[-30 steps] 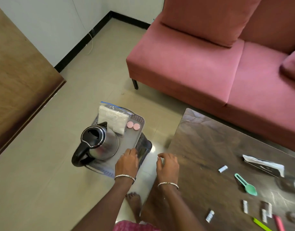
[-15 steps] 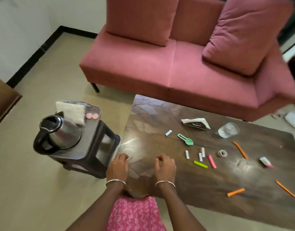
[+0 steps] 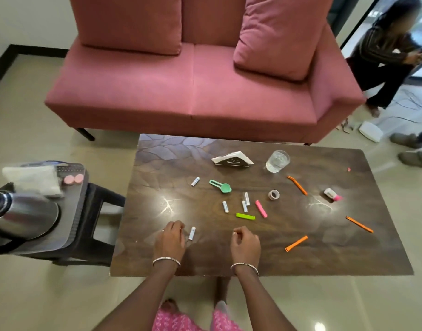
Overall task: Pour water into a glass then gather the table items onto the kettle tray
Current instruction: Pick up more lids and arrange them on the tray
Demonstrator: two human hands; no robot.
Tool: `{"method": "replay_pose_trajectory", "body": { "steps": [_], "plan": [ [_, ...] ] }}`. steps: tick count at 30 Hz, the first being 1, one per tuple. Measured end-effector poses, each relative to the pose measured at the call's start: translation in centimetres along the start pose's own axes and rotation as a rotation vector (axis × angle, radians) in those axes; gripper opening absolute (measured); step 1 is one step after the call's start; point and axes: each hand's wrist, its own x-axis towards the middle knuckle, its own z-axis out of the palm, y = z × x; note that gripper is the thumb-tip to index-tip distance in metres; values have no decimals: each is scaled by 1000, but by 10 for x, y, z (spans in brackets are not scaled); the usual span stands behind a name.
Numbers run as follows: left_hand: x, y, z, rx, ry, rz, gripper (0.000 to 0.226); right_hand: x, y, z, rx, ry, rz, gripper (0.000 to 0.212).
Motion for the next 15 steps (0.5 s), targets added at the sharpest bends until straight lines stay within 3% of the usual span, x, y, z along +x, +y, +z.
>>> {"method": "replay_pose_trajectory", "body": {
  "steps": [5,15],
  "plan": [
    [21,43,33,-4,-20,-33,6,42,37,-17,-17,-34,42,11],
    [102,123,92,103,-125,-38,25,154,92,-60,-62,-37,43,8]
  ]
}}
